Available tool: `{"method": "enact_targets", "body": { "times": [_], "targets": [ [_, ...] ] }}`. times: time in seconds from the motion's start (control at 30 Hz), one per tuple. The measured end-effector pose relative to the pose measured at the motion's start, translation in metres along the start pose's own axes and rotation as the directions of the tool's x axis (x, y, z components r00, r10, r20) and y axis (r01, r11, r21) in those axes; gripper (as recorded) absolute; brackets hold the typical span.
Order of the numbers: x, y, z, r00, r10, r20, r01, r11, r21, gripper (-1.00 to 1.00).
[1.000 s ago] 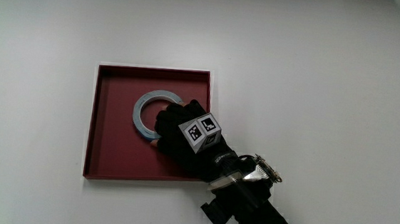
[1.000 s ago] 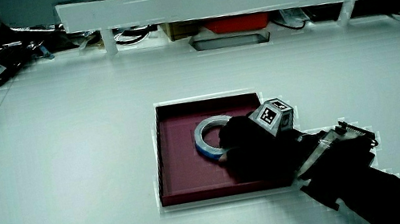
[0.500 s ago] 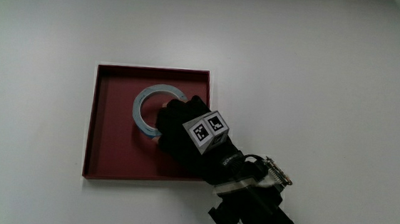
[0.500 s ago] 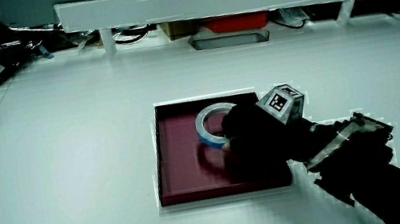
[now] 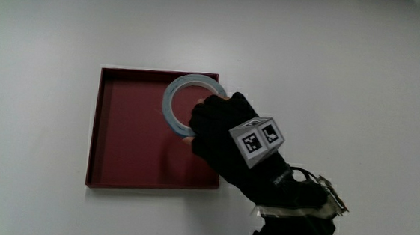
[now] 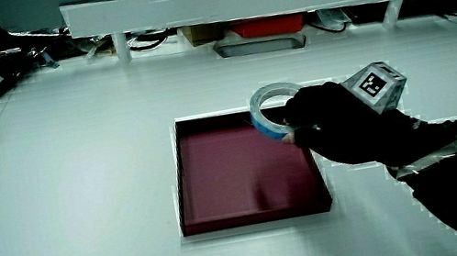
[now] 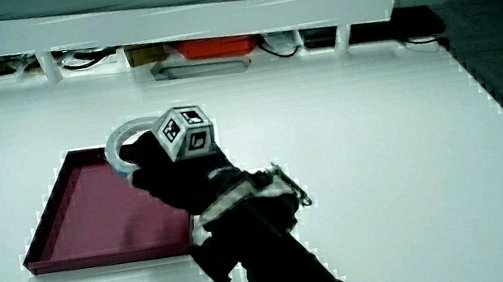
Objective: Pick blue tape
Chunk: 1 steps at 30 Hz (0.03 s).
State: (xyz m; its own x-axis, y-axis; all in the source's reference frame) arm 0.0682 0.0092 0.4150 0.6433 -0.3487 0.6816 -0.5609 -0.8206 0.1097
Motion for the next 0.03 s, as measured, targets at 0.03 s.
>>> {"method": "enact_targets", "body": {
  "times": [0.03],
  "targets": [
    [0.0017,-0.0026,0.004,1.0,-0.004,0.007,0.004,0.9999,0.014,1.0]
  ]
}}
